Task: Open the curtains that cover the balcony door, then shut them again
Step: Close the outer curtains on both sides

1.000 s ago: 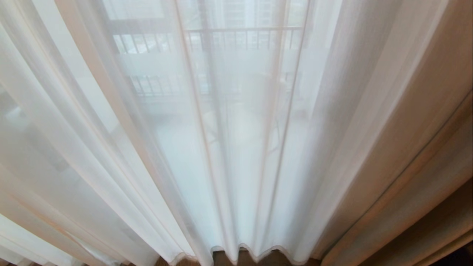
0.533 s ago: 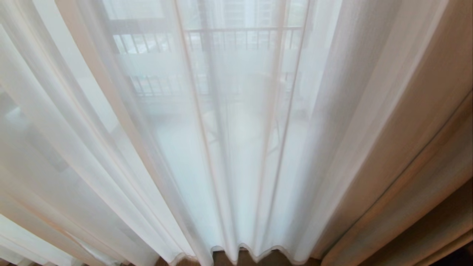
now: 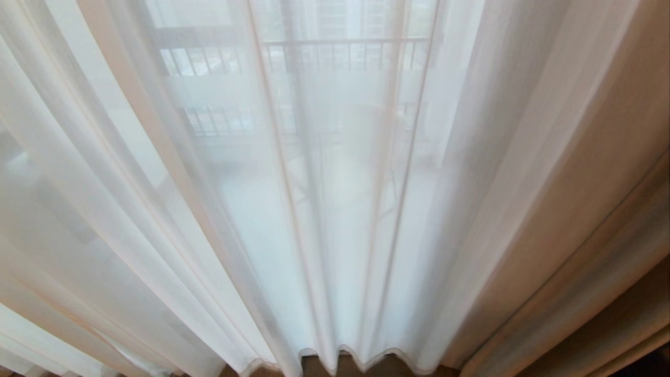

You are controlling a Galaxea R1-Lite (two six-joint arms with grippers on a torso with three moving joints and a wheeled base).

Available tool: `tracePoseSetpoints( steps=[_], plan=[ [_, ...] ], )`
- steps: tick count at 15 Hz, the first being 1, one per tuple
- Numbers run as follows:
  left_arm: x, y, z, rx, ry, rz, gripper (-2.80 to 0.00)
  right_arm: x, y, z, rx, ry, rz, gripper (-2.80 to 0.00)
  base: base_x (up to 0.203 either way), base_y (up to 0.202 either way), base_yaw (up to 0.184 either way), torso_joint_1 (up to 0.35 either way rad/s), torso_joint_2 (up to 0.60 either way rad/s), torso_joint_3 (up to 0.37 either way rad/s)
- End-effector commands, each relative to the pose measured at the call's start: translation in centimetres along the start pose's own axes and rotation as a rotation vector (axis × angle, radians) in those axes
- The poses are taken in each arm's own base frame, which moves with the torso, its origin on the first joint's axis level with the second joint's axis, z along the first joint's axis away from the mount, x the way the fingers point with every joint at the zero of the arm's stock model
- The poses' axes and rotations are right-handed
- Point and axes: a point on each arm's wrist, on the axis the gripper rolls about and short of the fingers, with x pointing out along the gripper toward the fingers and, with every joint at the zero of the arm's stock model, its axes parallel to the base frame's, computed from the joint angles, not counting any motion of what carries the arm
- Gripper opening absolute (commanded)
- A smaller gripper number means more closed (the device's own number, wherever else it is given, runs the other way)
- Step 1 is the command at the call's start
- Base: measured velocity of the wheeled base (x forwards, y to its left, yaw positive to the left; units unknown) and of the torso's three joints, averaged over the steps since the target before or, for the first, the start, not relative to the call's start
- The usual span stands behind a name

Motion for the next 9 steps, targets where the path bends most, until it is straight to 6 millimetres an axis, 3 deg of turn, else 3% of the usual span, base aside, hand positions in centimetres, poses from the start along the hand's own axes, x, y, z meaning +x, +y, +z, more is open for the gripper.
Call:
tracePoseSetpoints(
  steps=[1, 5, 9],
  plan=[
    [0.0, 0.0, 0.0, 0.0, 0.0, 0.0, -2.8, -0.3, 0.1, 0.3, 0.012, -0.014, 0.002, -2.8, 0.0, 0.0, 0.0, 0.0, 0.0, 0.0],
    [0.0, 0.0, 0.0, 0.0, 0.0, -0.001, -2.8, -1.9, 0.6, 1.7, 0.004, -0.052, 0.029, -2.8, 0.0, 0.0, 0.0, 0.0, 0.0, 0.0],
    [0.0, 0.0, 0.0, 0.0, 0.0, 0.0, -2.8, -5.5, 2.0, 3.8, -0.002, -0.107, 0.169, -2.8, 0.0, 0.0, 0.0, 0.0, 0.0, 0.0]
  ],
)
